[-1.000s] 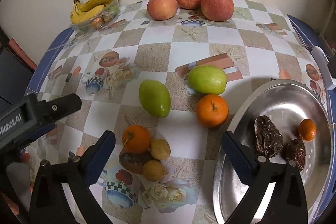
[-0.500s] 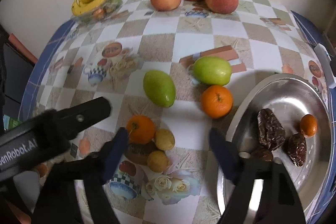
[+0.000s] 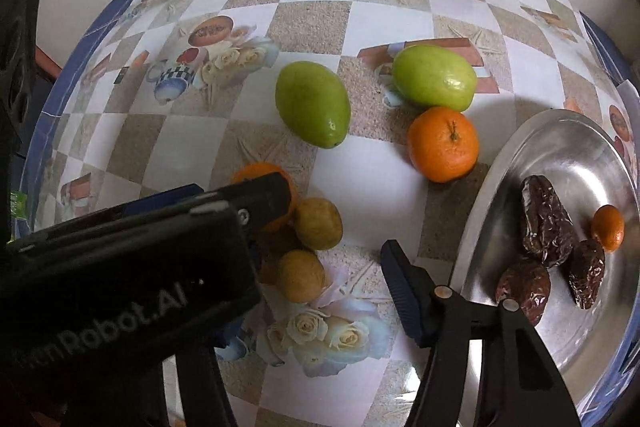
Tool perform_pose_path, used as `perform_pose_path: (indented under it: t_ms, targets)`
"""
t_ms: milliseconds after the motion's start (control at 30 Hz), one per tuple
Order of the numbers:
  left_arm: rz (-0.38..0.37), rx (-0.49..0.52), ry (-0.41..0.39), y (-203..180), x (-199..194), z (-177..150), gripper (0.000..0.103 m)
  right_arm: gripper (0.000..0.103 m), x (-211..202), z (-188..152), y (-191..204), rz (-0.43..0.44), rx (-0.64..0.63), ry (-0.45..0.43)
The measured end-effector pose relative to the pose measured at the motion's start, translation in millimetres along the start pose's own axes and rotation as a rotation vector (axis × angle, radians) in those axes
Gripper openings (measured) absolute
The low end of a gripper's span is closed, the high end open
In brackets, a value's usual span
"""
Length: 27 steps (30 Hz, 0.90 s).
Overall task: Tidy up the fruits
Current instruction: 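Grasp a mandarin orange with the left tool while the right tool grasps a small yellow fruit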
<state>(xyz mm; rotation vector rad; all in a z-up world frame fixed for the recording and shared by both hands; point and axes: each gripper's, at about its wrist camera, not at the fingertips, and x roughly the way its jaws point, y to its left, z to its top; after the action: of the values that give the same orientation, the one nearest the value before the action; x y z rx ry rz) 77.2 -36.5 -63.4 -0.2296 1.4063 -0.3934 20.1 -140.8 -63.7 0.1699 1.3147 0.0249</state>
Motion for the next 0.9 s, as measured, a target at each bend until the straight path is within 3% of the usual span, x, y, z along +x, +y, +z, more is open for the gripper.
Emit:
perform_pose_path:
  t_ms: [67, 200, 267, 500, 900]
  targets:
    - [-0.052, -0.026, 0.021, 3.1, 1.1, -0.2, 0.049, 0.056, -0.4, -0.6, 0.0, -0.004, 0.003, 0.003]
    - [-0.123, -0.074, 0.049, 6.6, 5.4, -2.1, 0.04, 0.042, -1.7, -2.2, -1.0, 0.013, 0.008, 0.009]
    - [-0.142, -0.088, 0.055, 6.9, 6.2, -2.4, 0.037, 0.027, -2.1, -2.2, -0.9, 0.027, 0.01, 0.012]
    - [-0.139, -0.102, 0.047, 7.5, 4.0, -1.9, 0.037, 0.026, -2.2, -0.3, -3.2, 0.048, 0.031, 0.011]
    - [-0.118, -0.139, -0.085, 17.6, -31.0, 8.8, 0.036, 0.026, -29.5, 4.7, -22.2, 0.076, 0.086, -0.06]
